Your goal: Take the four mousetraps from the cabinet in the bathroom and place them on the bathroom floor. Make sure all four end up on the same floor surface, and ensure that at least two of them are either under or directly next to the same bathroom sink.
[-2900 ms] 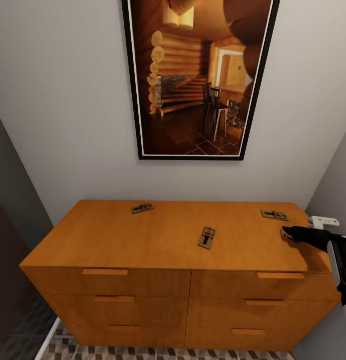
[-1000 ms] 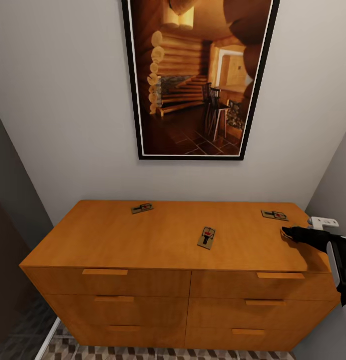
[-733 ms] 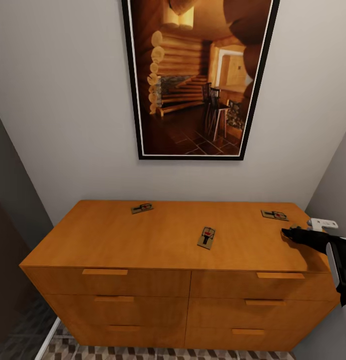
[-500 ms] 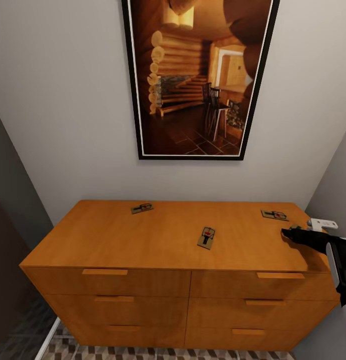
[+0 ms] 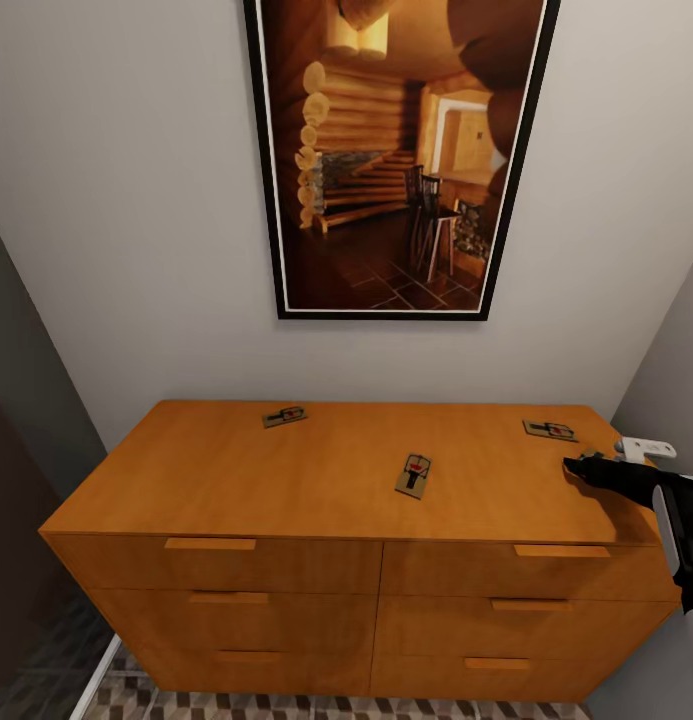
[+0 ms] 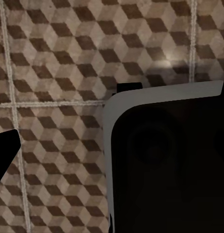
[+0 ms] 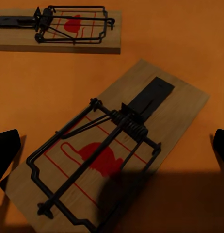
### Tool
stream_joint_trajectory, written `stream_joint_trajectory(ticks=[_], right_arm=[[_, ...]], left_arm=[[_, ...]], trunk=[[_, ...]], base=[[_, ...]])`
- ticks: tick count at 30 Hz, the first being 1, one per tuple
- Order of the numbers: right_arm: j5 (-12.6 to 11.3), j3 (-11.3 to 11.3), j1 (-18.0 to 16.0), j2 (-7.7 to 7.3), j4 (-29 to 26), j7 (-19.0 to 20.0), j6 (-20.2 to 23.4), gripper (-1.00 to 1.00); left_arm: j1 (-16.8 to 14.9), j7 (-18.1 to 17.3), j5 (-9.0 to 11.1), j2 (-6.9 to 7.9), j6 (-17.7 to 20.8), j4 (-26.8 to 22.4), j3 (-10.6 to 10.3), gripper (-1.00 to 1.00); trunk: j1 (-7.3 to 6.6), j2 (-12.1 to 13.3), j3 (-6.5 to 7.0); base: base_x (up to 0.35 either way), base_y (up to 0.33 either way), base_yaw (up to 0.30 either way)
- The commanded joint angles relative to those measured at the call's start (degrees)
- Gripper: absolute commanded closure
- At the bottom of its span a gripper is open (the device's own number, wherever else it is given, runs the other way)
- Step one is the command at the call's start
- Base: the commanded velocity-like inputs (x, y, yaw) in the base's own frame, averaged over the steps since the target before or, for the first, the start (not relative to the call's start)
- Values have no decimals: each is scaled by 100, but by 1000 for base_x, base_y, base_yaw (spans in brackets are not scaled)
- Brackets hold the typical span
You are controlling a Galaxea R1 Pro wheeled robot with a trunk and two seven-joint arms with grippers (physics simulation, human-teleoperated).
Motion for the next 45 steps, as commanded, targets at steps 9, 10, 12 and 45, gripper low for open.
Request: stream_joint_trajectory(ticks=[9, 10, 12, 45], right_arm=[[60, -8, -6, 2, 56, 52, 18, -100], [60, -8, -7, 2, 67, 51, 18, -100], [60, -8, -7, 2, 78, 50, 18, -100], [60, -8, -6, 2, 97, 52, 10, 100]], left_arm=[[-3, -4, 0, 3, -21, 4, -18, -100], [-3, -4, 0, 3, -21, 4, -18, -100], [-3, -4, -3, 3, -20, 4, -18, -100], [-3, -4, 0, 3, -20, 4, -18, -100]], trunk=[[0, -3, -6], [0, -3, -6], [0, -3, -6], [0, -3, -6]], base=[[0, 0, 0], [0, 0, 0], [0, 0, 0], [0, 0, 0]])
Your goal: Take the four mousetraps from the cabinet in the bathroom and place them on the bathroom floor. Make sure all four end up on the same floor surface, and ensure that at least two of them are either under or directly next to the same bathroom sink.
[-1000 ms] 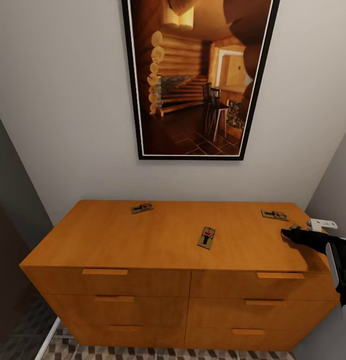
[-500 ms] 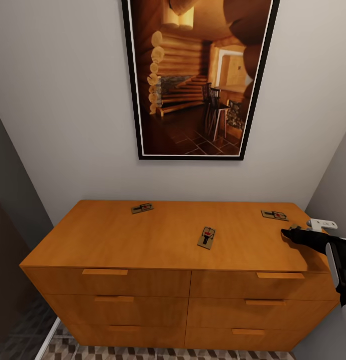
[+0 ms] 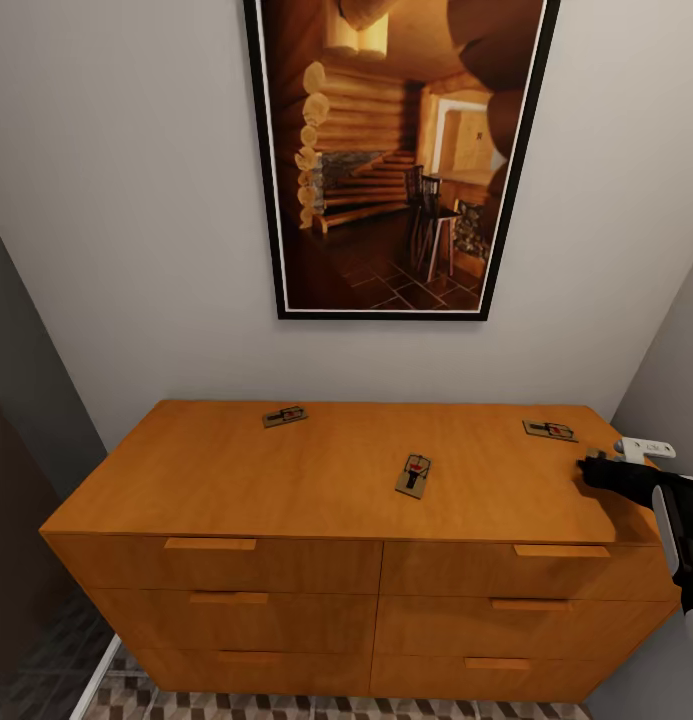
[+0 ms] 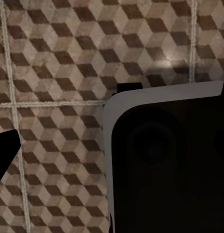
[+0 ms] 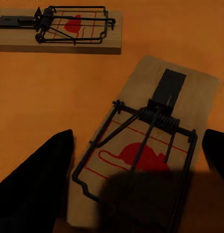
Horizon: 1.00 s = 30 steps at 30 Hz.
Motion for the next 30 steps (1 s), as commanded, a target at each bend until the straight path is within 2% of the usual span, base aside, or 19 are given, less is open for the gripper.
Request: stream_joint_trajectory(ticks=[1, 30], right_arm=[[72, -9, -2, 2, 78, 50, 25, 100], [72, -9, 0, -6, 78, 58, 24, 100]], left_arm=[[-4, -4, -2, 2, -21, 4, -18, -100], [-4, -1, -10, 7, -45, -22, -4, -100]], trunk=[[0, -2, -6], [0, -2, -6]], base=[[0, 0, 0], [0, 0, 0]])
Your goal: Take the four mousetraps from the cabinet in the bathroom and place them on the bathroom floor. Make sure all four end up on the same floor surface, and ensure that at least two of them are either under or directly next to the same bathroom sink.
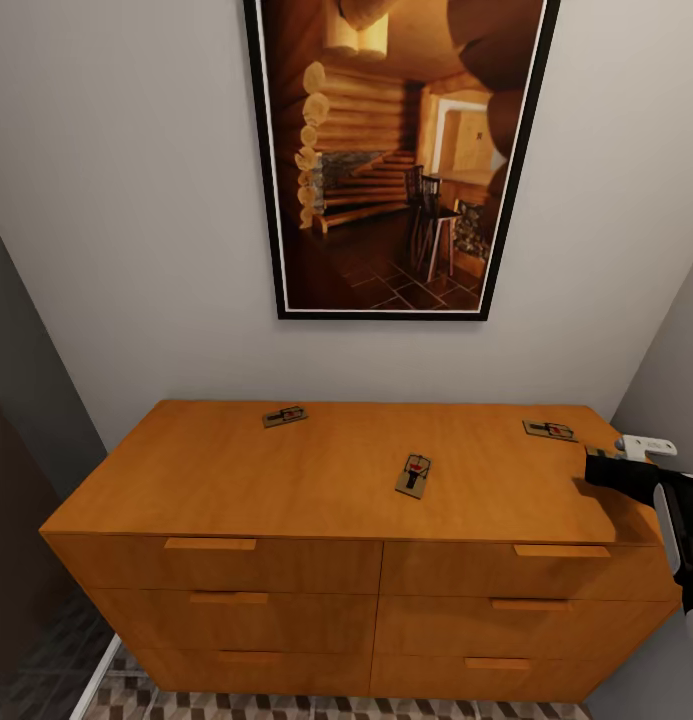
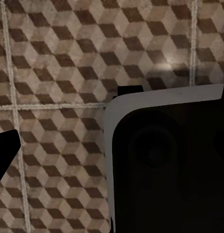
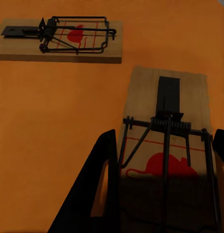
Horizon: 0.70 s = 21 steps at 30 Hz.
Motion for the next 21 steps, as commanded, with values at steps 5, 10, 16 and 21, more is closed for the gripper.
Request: stream_joint_trajectory(ticks=[5, 10, 16, 21], right_arm=[[108, -20, -5, 0, 153, 52, 13, 100], [113, -35, -3, -18, 103, 47, 24, 100], [117, -44, -4, -34, -159, 44, 68, 100], [117, -46, -3, -35, -462, 43, 346, 100]], left_arm=[[-4, -5, 0, 20, -28, -4, -8, -100], [-4, -6, 3, 21, -31, -11, -6, -100], [-4, -7, 4, 8, -30, -13, -13, -100], [-4, -7, 0, 6, -33, -13, -14, -100]], trunk=[[0, -2, -6], [0, -2, -6], [0, -2, -6], [0, -2, -6]], base=[[0, 0, 0], [0, 0, 0], [0, 0, 0], [0, 0, 0]])
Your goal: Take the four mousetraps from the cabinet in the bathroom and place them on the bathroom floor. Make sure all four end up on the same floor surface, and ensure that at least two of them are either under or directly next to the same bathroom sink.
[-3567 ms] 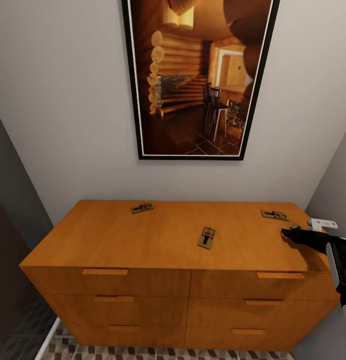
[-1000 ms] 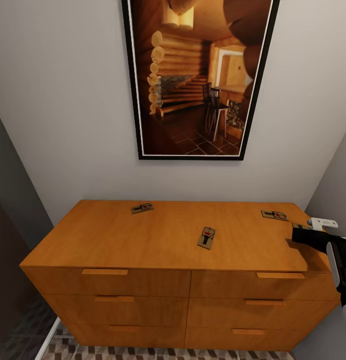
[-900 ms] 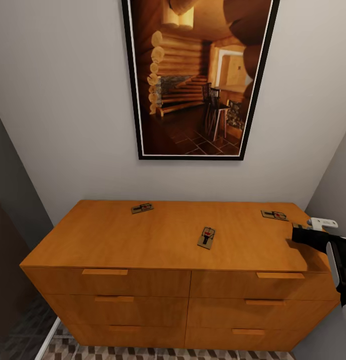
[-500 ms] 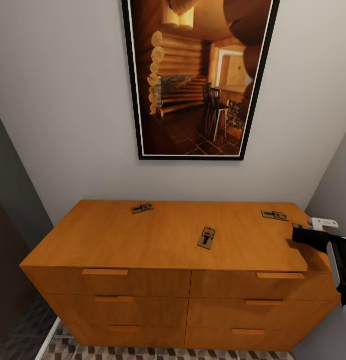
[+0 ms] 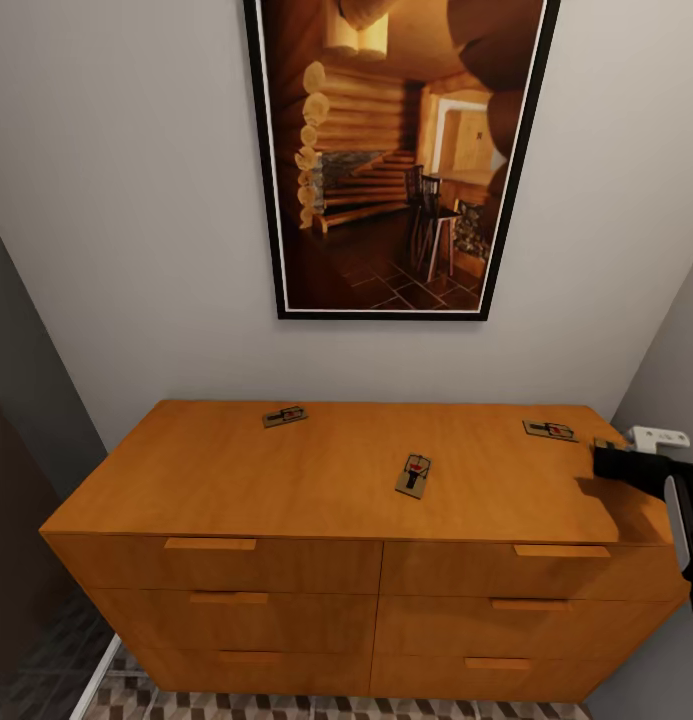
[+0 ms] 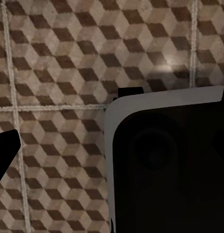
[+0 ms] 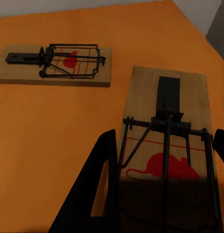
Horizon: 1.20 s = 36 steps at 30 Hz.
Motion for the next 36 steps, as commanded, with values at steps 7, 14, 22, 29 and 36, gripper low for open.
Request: stream_joint_trajectory(ticks=[7, 14, 22, 29, 36], right_arm=[[58, -8, -8, -7, -387, 53, 271, 100], [58, -8, -8, -14, -665, 50, 553, 100], [58, -8, -9, -53, -1118, 44, 927, 100], [54, -2, -11, -68, -1356, 44, 1253, 100], [57, 10, -11, -69, -1385, 43, 1301, 100]], left_arm=[[-3, -4, -6, 2, -18, 6, -17, -100], [-3, -9, -5, 2, -23, 9, -19, -100], [-3, -13, -6, -5, -24, 7, -25, -100], [-3, -13, -7, -7, -19, 4, -19, -100], [-3, -18, -5, -7, -19, 4, -17, -100]], trunk=[[0, -3, -6], [0, -3, -6], [0, -3, -6], [0, -3, -6], [0, -3, -6]], base=[[0, 0, 0], [0, 0, 0], [0, 0, 0], [0, 0, 0], [-81, 10, 0]])
